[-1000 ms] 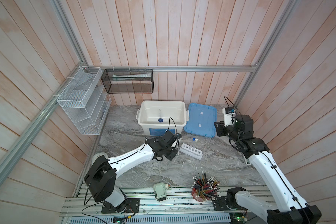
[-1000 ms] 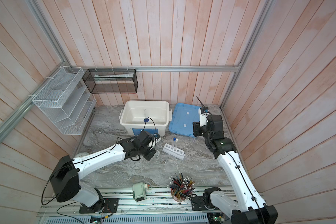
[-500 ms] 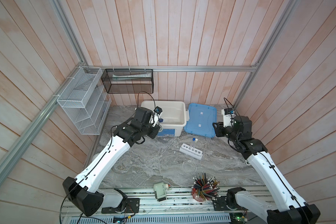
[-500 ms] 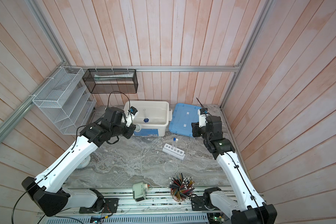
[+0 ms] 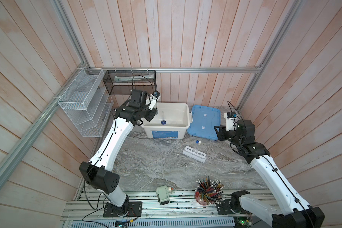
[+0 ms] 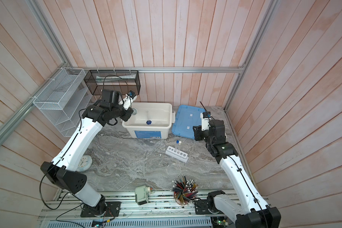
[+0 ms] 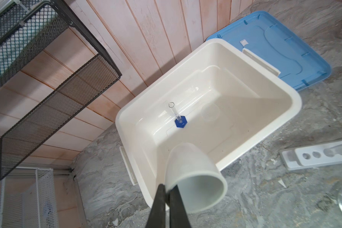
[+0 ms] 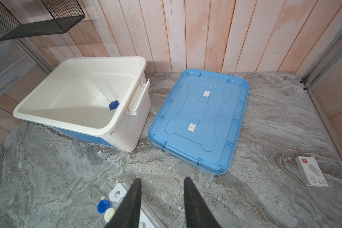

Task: Organize the chemistry lab equipment
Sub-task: 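Carry the crucible with the left gripper over the white bin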

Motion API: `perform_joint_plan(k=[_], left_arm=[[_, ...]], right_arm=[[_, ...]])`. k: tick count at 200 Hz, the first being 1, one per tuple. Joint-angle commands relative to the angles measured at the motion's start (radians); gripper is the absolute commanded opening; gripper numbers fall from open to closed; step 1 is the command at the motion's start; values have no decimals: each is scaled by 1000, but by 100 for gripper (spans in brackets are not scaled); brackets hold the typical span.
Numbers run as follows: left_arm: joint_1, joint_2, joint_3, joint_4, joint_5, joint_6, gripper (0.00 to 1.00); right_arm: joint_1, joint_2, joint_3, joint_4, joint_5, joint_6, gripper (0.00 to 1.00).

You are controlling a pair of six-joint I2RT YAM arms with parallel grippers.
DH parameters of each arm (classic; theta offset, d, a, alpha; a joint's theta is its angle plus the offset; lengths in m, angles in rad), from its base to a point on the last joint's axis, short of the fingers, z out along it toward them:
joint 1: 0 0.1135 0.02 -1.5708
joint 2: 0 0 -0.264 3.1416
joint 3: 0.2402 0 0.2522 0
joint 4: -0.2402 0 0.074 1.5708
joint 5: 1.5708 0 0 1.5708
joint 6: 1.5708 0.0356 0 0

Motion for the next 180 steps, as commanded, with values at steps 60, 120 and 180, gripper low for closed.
perform_joint_plan(k=[60, 120, 180], left_arm=[[60, 371, 350, -177, 76, 220, 4], [80, 535, 409, -172, 90, 245, 3], [105, 606, 378, -171, 64, 264, 2]], right_arm=[[-5, 11, -44, 66, -69, 45, 37], [-6, 49, -53, 81, -84, 48, 37], [-5, 110, -54, 116, -115, 60, 37]])
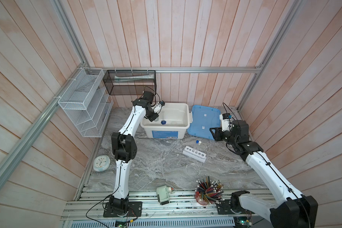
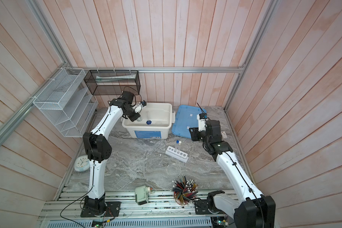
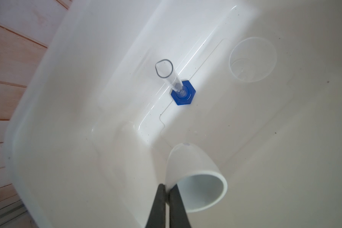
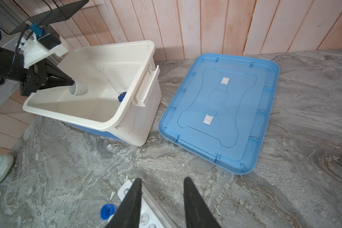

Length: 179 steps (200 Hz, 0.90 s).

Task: Organize the chemistry lab equipment
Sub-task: 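Carry the crucible with the left gripper over the white bin, then lower the crucible into the bin and open the left gripper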

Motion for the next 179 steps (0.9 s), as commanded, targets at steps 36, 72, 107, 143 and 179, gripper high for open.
perform_joint_plan(k=[36, 72, 107, 143, 179], left_arm=[[23, 43, -1, -3, 8, 41, 2], [24, 65, 2, 4, 22, 46, 1], [24, 77, -22, 6, 40, 53, 0], [20, 78, -58, 13, 42, 70, 0], [9, 87, -82, 31, 39, 81, 0]], right_arm=[[-5, 65, -9, 65, -53, 20, 37], [-5, 103, -14, 93, -77, 25, 37], [-4, 139, -16, 120, -102, 33, 37], [-5, 175, -16, 142, -115, 30, 36], [-5, 208, -9, 156, -137, 31, 36]])
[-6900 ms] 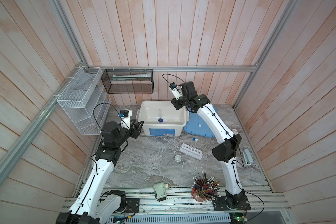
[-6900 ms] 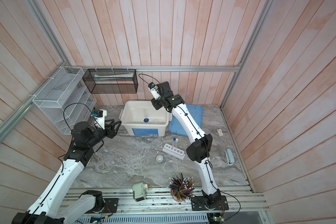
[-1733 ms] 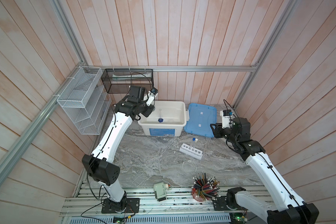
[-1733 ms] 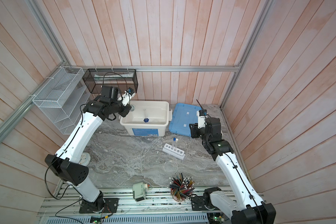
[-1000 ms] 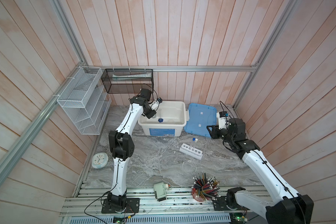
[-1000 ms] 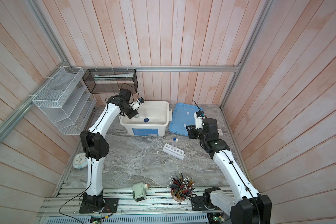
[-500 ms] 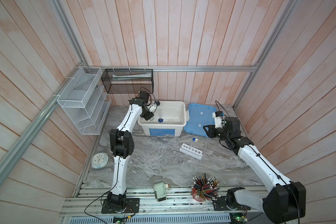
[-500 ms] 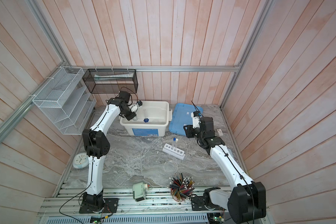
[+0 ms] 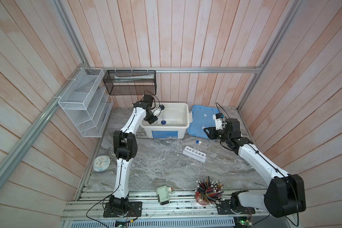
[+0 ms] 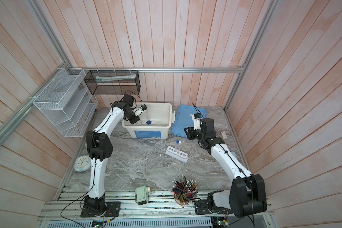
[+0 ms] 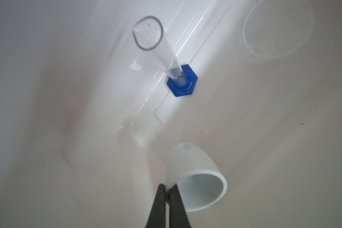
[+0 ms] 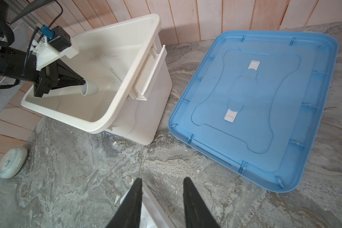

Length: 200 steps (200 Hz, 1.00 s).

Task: Organize the chemistry lab equipment
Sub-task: 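Lower the crucible into the bin and open the left gripper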

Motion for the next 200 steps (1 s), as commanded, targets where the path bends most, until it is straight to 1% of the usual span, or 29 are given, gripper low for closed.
perform_joint_plan(k=[1, 78, 200], left_arm=[[-2, 32, -38, -7, 24, 12, 0], [-24, 74, -16, 9, 33, 17, 0], [-49, 102, -37, 47, 25, 21, 0]], right_arm=[[-5, 20, -6, 28, -30, 3, 36], [-12, 38, -10, 37, -40, -5, 36], [-15, 22, -41, 56, -51, 4, 36]])
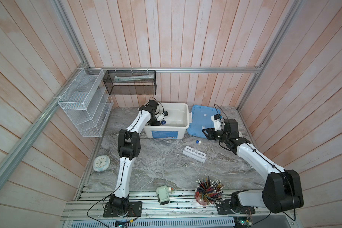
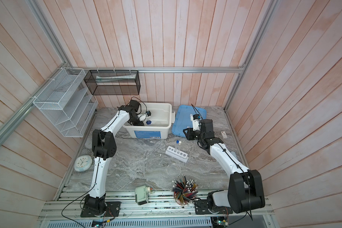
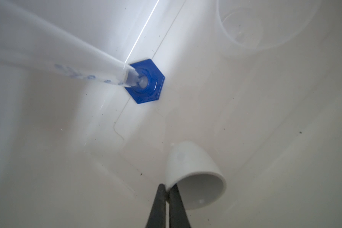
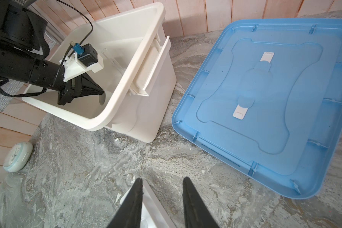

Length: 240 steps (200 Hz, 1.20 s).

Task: Organize the chemistry lab equipment
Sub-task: 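Lower the crucible into the bin and open the left gripper, then raise the left gripper from the bin while the right gripper moves toward the petri dish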

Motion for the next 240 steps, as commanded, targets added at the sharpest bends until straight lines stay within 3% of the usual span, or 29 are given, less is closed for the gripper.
perform_joint_plan(k=[1, 145, 198, 240], left_arm=[[-9, 27, -6, 25, 14, 12, 0], [-15, 7, -13, 56, -27, 20, 24], [-16, -30, -9, 70, -49, 26, 45], [-21, -66, -6, 71, -48, 25, 49]], right_arm=[[-8, -10, -14, 10, -10, 4, 36], [-10, -19, -20, 12, -14, 8, 36], [-9, -25, -14, 9, -17, 13, 36], [-10, -42, -9, -3, -16, 17, 36]])
